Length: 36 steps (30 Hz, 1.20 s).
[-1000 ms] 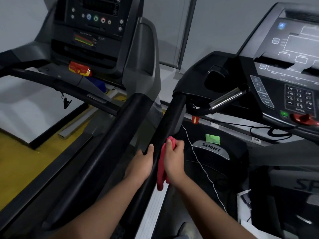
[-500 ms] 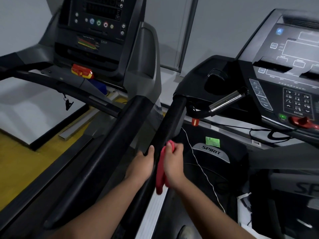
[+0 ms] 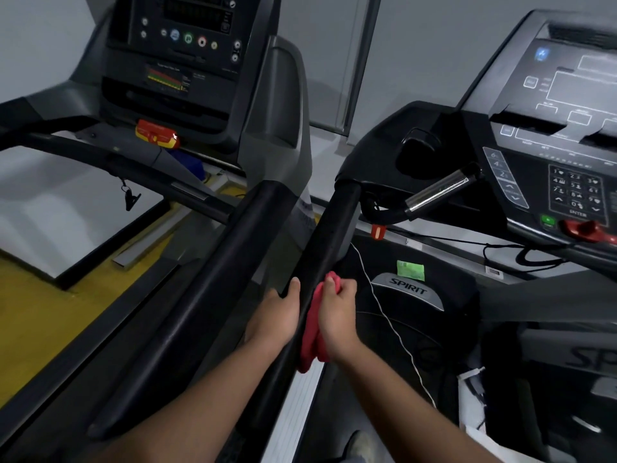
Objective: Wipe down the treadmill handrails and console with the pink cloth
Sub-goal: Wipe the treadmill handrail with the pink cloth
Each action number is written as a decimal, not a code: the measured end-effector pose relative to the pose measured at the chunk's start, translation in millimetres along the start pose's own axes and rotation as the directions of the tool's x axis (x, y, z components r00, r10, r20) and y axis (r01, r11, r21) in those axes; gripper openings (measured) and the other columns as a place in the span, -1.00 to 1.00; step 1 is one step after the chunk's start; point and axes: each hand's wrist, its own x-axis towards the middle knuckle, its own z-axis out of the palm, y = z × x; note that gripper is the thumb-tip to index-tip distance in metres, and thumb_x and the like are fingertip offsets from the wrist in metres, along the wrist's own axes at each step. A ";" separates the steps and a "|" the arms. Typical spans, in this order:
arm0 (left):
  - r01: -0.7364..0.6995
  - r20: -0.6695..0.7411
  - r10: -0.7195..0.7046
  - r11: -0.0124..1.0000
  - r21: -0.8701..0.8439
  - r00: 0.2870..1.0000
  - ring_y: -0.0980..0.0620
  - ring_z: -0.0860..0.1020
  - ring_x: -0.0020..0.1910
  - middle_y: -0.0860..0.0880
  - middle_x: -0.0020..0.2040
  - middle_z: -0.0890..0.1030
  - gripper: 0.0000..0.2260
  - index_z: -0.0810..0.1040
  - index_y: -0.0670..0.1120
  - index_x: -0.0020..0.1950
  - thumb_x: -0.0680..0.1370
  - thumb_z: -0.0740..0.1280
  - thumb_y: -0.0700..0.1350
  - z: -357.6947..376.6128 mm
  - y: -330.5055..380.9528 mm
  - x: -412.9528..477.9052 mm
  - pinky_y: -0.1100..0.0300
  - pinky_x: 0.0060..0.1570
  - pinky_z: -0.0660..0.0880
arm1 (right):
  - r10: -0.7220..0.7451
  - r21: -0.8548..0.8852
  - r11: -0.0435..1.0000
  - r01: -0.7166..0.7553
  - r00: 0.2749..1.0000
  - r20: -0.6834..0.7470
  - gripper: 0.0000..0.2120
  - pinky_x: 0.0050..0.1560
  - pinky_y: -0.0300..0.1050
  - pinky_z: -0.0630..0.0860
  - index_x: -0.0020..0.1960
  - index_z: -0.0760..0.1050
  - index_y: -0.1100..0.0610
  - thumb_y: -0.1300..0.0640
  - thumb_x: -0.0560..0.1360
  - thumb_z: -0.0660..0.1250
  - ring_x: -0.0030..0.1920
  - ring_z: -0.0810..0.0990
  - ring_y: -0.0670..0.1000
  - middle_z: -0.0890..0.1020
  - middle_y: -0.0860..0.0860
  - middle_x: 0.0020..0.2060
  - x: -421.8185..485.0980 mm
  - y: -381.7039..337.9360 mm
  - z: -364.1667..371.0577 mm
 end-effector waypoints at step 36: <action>-0.044 0.014 0.043 0.999 0.024 0.999 -0.16 0.38 0.37 -0.24 0.41 0.38 -0.33 0.36 -0.13 0.42 0.53 -0.13 0.26 7.0 -18.4 17.8 0.09 0.25 0.31 | -0.368 -0.543 0.655 0.525 0.850 0.378 -0.72 0.20 -0.23 0.39 0.22 0.56 0.10 0.07 0.55 0.26 0.07 0.54 0.07 0.45 0.06 0.10 3.4 -18.0 6.2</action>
